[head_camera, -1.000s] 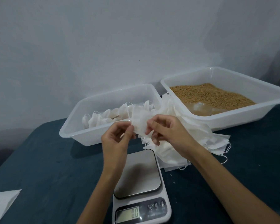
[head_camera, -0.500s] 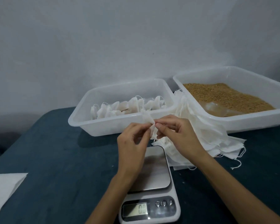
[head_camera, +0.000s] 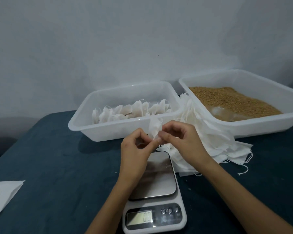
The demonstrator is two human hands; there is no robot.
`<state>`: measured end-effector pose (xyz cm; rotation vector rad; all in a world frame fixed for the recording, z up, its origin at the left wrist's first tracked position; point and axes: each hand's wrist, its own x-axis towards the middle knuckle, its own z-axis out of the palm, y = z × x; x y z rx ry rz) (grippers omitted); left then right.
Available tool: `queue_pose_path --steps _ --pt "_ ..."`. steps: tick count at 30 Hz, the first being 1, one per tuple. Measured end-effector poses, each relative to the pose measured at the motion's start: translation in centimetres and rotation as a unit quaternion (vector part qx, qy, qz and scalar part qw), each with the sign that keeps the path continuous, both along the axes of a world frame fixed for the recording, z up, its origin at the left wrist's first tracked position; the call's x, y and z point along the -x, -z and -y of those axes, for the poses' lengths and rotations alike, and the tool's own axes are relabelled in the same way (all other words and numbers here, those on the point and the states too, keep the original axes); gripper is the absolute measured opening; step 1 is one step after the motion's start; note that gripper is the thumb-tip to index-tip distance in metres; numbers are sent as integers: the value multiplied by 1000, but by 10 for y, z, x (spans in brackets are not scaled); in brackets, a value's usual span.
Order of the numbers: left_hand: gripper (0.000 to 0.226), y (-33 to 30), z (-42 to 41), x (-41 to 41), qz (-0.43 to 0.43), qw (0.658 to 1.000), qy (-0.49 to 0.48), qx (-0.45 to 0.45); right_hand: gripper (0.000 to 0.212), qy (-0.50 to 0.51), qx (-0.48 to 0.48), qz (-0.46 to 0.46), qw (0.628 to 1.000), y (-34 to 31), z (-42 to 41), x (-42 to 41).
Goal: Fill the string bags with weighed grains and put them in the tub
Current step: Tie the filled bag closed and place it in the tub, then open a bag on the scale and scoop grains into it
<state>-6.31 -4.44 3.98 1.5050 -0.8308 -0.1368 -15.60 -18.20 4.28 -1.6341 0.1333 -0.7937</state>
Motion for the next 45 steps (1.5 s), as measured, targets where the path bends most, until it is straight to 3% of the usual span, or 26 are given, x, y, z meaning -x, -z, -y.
queue_pose_path --steps 3,8,10,12,17,19,21,23,25,27,31,37,41,45 --pt "23 -1 1 -3 -59 998 -2 27 13 28 -11 10 999 1 0 1" --pt "21 -2 2 0 -67 997 0 35 22 101 249 -6 963 7 -7 0" --pt "25 -1 2 2 -38 999 6 29 25 110 288 -8 951 9 -7 0" --pt "25 0 2 4 -6 1000 16 13 26 94 256 -13 962 9 -8 0" --pt "12 2 2 7 68 996 60 -9 14 18 34 -3 999 -2 -12 2" --pt "10 3 3 8 73 996 41 -7 11 24 10 17 1000 -4 -9 3" --pt "3 2 3 6 35 999 -4 4 8 27 -13 23 999 -4 -4 3" --pt "26 -1 3 2 -54 997 -44 22 6 -13 -73 33 997 -5 -1 4" --pt "50 -4 2 -6 -154 987 -2 32 9 -58 -110 37 992 -5 1 5" --pt "45 -4 1 -8 -223 971 80 34 12 -47 -86 28 995 -4 1 4" --pt "15 0 -1 -5 -185 981 58 22 17 43 -34 0 998 -2 3 1" --pt "13 1 2 -5 -180 983 33 20 9 24 -43 14 999 -3 2 5" --pt "12 0 2 -5 -189 981 14 42 8 145 57 -5 988 1 -1 3" --pt "13 1 2 -8 -189 981 6 45 8 177 27 16 984 -1 4 5"
